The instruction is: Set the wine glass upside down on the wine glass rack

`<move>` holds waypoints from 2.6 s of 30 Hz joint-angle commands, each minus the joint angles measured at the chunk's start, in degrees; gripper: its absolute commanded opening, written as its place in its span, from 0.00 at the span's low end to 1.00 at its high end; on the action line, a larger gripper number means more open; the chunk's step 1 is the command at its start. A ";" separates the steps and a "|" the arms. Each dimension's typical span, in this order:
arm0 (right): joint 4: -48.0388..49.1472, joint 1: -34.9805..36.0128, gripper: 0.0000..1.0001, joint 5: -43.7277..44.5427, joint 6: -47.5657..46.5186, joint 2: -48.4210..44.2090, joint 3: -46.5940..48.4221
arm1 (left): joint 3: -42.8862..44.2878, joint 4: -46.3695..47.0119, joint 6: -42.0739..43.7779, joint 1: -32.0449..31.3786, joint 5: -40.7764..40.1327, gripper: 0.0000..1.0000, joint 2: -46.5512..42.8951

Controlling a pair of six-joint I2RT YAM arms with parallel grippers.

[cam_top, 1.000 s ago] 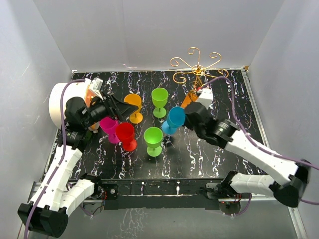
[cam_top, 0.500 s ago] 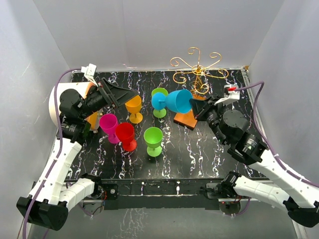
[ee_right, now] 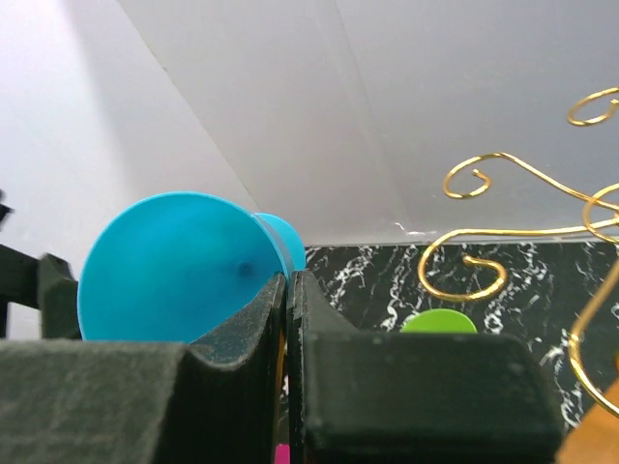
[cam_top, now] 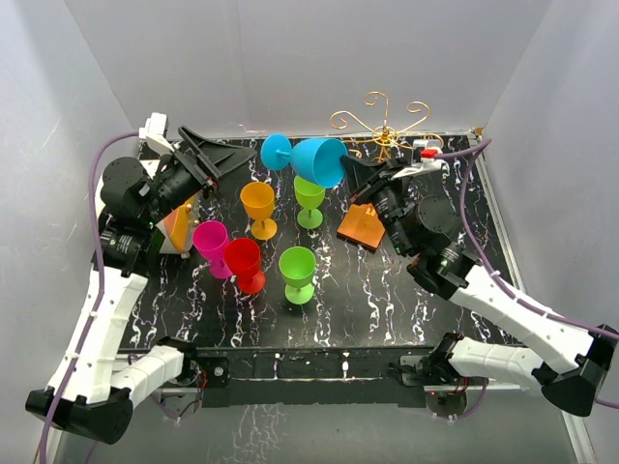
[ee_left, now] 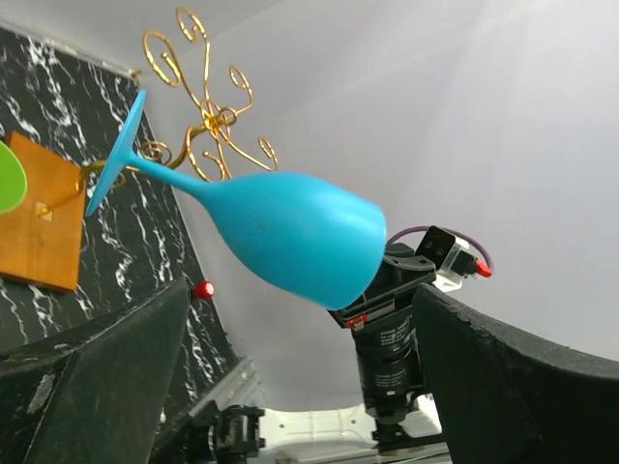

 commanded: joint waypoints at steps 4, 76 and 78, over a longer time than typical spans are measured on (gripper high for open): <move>15.01 0.41 0.00 -3.08 4.69 3.63 1.53 | -5.66 5.44 -14.76 -0.19 2.16 0.99 0.43; -15.00 6.35 0.72 -16.89 5.62 -5.77 -1.35 | -4.08 10.07 -6.91 -0.26 -11.79 0.00 -1.41; -19.16 6.35 0.74 -16.99 4.77 -7.89 -0.21 | -3.43 10.22 -2.00 -0.26 -9.38 0.00 -0.83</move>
